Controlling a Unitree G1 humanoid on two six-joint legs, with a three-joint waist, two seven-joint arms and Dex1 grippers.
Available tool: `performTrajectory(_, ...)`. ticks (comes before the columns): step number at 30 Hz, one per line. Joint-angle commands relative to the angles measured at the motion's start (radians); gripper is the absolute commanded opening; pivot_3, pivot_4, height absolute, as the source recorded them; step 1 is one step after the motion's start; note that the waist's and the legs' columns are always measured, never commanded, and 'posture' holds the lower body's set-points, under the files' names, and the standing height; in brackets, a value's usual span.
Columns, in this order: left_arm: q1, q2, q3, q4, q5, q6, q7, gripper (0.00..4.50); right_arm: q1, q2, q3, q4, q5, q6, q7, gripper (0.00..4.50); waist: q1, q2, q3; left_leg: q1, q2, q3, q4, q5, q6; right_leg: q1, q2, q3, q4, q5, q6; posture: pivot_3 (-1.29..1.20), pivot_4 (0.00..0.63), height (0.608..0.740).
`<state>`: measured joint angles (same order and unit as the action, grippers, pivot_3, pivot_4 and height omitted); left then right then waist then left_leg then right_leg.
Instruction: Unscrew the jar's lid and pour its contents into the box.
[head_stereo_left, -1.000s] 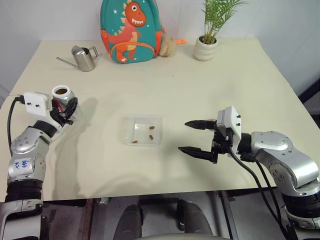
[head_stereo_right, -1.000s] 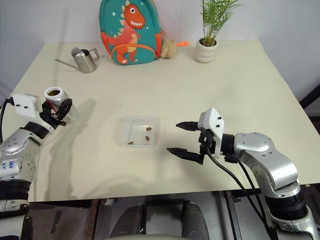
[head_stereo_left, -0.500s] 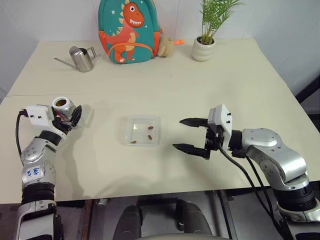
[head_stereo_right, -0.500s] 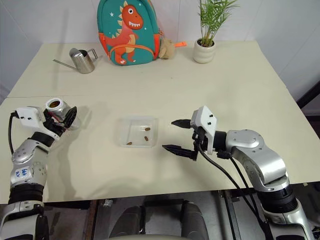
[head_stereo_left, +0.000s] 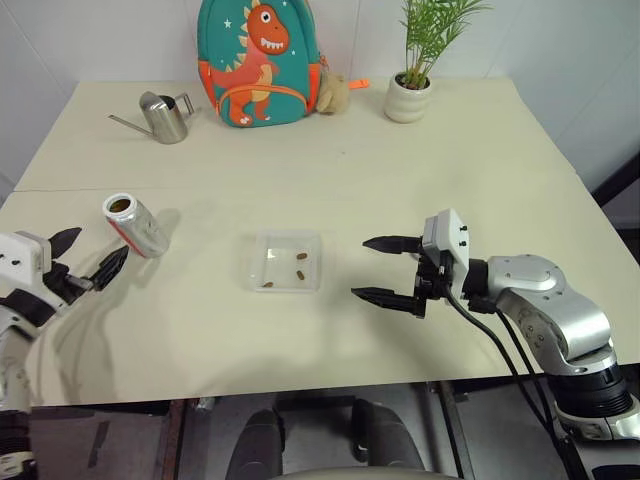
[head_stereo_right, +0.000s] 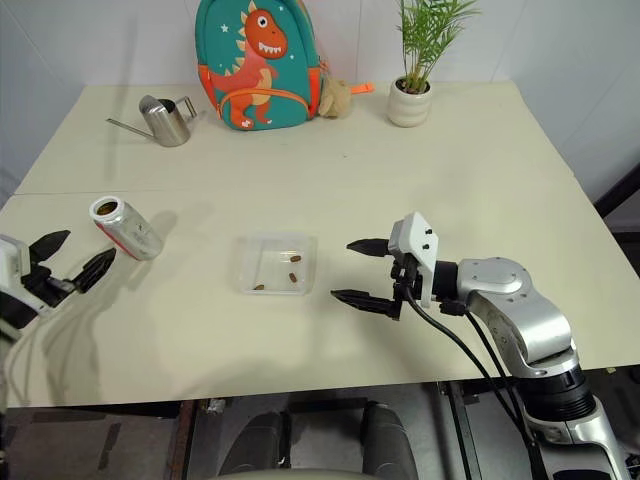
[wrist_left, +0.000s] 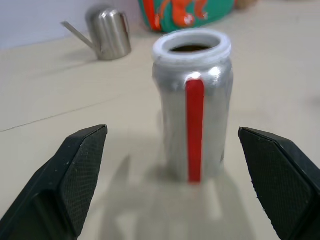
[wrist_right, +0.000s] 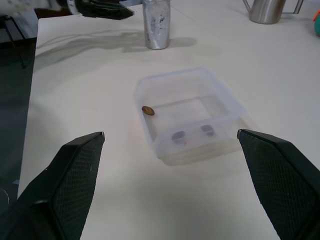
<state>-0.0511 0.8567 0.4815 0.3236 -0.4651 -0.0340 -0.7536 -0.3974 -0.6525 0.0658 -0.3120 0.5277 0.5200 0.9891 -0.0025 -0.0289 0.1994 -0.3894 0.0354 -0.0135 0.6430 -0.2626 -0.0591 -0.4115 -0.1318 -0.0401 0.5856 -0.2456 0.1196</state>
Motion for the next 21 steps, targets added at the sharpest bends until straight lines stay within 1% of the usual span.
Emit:
performTrajectory(1, 0.049, 0.056, 0.019, -0.050, 0.023, -0.058, -0.122, 4.47, -0.010, -0.037, -0.051, 0.009, -0.003, -0.048, 0.038, 4.50, 0.002, 0.000, 0.000, 0.000, 0.000, 0.000, 0.000, 0.000, 0.000, 0.000, 0.000, 0.000, 0.000, -0.001, -0.001, 0.00, 0.150, 0.740)
performTrajectory(4, 0.139, 0.075, 0.007, -0.202, 0.003, -0.077, -0.239, 4.47, 0.003, -0.067, -0.076, 0.033, -0.015, -0.096, 0.065, 4.50, 0.002, 0.000, 0.000, -0.001, 0.001, 0.000, -0.001, -0.002, 0.000, 0.000, 0.000, 0.000, -0.002, -0.001, -0.001, 0.00, 0.150, 0.740)
performTrajectory(6, 0.167, 0.067, -0.014, -0.311, -0.018, -0.051, -0.273, 4.47, 0.010, -0.087, -0.085, 0.054, -0.029, -0.129, 0.085, 4.50, 0.003, 0.000, 0.000, -0.001, 0.001, 0.002, -0.001, -0.004, 0.001, 0.000, 0.000, 0.000, -0.002, -0.001, -0.001, 0.00, 0.150, 0.740)
performTrajectory(7, 0.162, 0.058, -0.033, -0.362, -0.032, -0.032, -0.278, 4.47, 0.017, -0.096, -0.089, 0.056, -0.035, -0.143, 0.093, 4.50, 0.004, 0.000, 0.000, -0.001, 0.001, 0.002, -0.001, -0.004, 0.001, -0.001, 0.000, 0.000, -0.002, -0.001, -0.001, 0.00, 0.150, 0.740)
performTrajectory(9, 0.101, 0.035, -0.087, -0.425, -0.040, 0.000, -0.263, 4.47, 0.023, -0.100, -0.106, 0.070, -0.037, -0.185, 0.110, 4.50, 0.005, 0.001, 0.000, -0.001, 0.002, 0.002, -0.001, -0.005, 0.001, -0.001, 0.000, 0.000, -0.002, 0.000, 0.000, 0.00, 0.150, 0.740)
performTrajectory(11, 0.024, 0.013, -0.136, -0.443, -0.034, 0.039, -0.235, 4.47, 0.020, -0.102, -0.117, 0.093, -0.041, -0.206, 0.116, 4.50, 0.006, 0.002, 0.001, -0.001, 0.002, 0.002, 0.000, -0.005, 0.001, 0.000, 0.001, 0.000, -0.002, 0.001, 0.002, 0.00, 0.150, 0.740)
performTrajectory(14, -0.078, -0.028, -0.202, -0.429, -0.048, 0.053, -0.276, 4.47, 0.011, -0.112, -0.128, 0.099, -0.018, -0.169, 0.119, 4.50, 0.002, 0.002, 0.001, 0.000, 0.002, 0.002, 0.002, -0.005, 0.002, 0.000, 0.002, 0.000, 0.000, 0.003, 0.006, 0.00, 0.150, 0.740)
performTrajectory(16, -0.105, -0.037, -0.236, -0.407, -0.049, 0.047, -0.335, 4.47, 0.005, -0.115, -0.136, 0.102, -0.002, -0.152, 0.123, 4.50, -0.004, 0.002, 0.001, 0.000, 0.002, 0.002, 0.002, -0.005, 0.002, 0.000, 0.002, 0.000, 0.001, 0.004, 0.008, 0.00, 0.150, 0.740)
performTrajectory(17, -0.117, -0.043, -0.249, -0.394, -0.045, 0.044, -0.353, 4.47, 0.004, -0.114, -0.140, 0.106, -0.003, -0.153, 0.120, 4.50, -0.006, 0.002, 0.001, 0.000, 0.002, 0.003, 0.002, -0.005, 0.002, 0.000, 0.002, 0.001, 0.001, 0.006, 0.012, 0.00, 0.150, 0.740)
performTrajectory(21, -0.149, -0.063, -0.254, -0.373, -0.043, 0.054, -0.359, 4.47, 0.008, -0.112, -0.157, 0.102, 0.002, -0.144, 0.117, 4.50, -0.001, 0.002, 0.001, 0.000, 0.005, 0.003, 0.001, -0.005, 0.002, -0.001, 0.005, 0.001, 0.000, 0.006, 0.011, 0.00, 0.150, 0.740)
